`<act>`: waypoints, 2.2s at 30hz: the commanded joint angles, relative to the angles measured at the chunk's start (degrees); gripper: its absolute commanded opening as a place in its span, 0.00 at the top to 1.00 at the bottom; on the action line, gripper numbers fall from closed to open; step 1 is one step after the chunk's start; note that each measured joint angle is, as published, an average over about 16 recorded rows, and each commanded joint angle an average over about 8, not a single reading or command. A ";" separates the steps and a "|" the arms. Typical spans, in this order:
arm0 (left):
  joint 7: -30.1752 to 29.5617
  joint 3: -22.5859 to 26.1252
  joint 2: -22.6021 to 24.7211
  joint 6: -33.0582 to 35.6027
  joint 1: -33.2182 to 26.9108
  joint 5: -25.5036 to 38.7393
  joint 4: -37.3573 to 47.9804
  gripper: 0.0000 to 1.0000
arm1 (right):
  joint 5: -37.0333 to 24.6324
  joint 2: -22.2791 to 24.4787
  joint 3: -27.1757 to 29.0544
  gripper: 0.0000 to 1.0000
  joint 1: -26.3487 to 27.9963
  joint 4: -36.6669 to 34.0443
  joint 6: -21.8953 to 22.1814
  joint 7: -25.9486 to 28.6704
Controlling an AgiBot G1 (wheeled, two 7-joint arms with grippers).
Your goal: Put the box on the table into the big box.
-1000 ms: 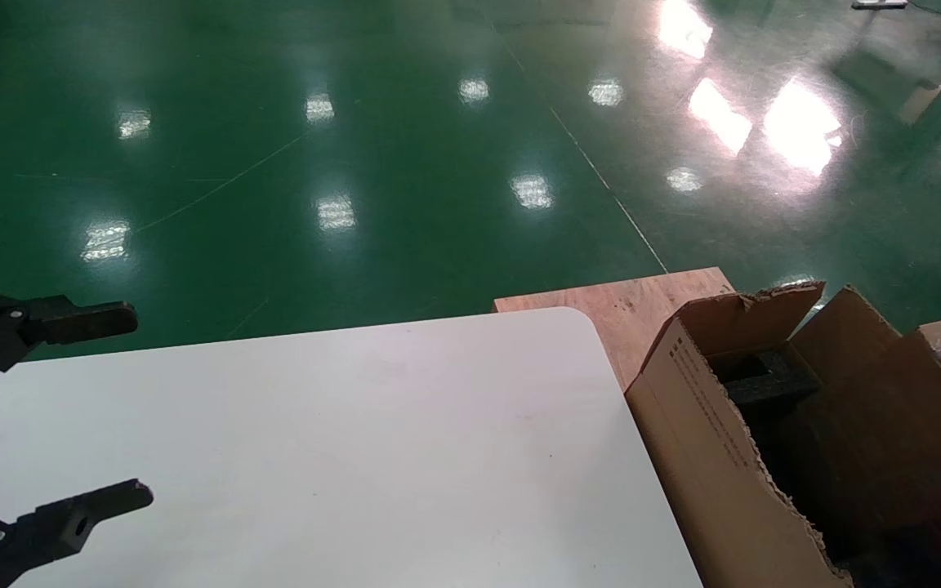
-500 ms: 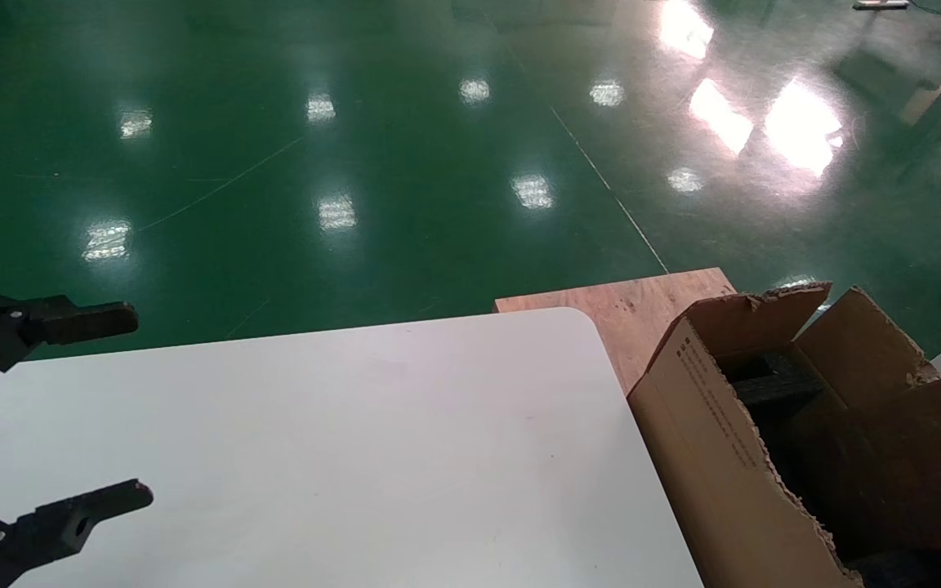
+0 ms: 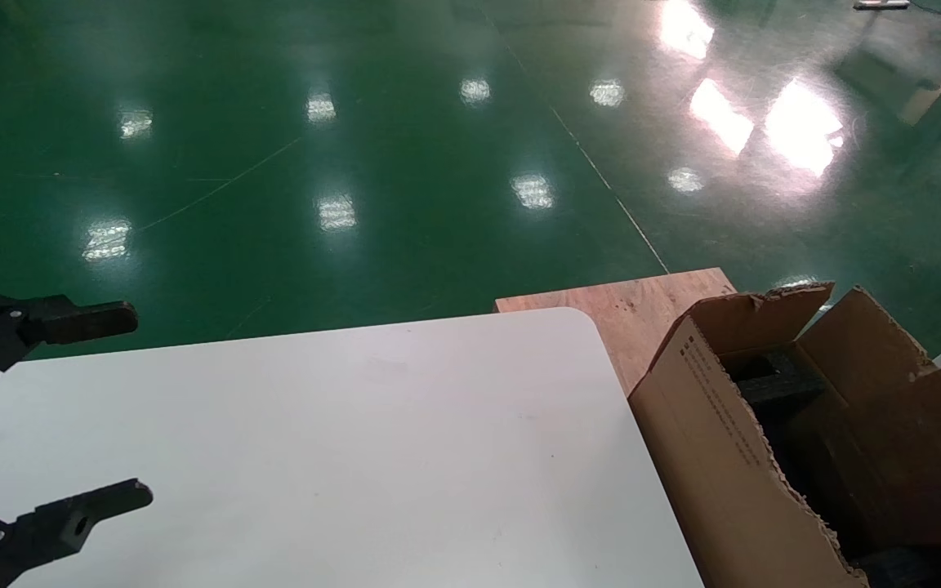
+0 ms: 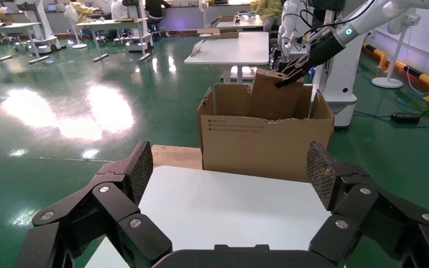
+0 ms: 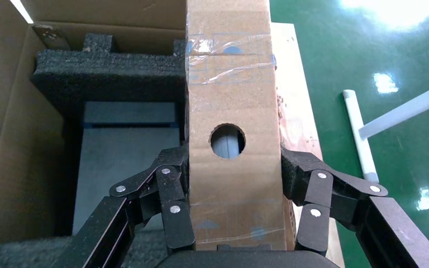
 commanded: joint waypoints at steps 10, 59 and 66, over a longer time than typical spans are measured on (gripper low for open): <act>0.00 0.01 0.00 0.00 0.00 0.00 0.00 0.00 | 3.71 -2.40 -8.56 1.00 7.62 -6.13 -0.19 -4.43; 0.02 0.01 -0.02 -0.02 0.01 -0.02 0.02 0.00 | 13.21 -5.65 -21.07 0.00 8.28 -8.37 1.94 -6.60; 0.02 0.01 -0.01 -0.02 0.01 -0.02 0.02 0.00 | 13.42 -5.88 -20.92 0.00 8.17 -7.32 1.59 -6.83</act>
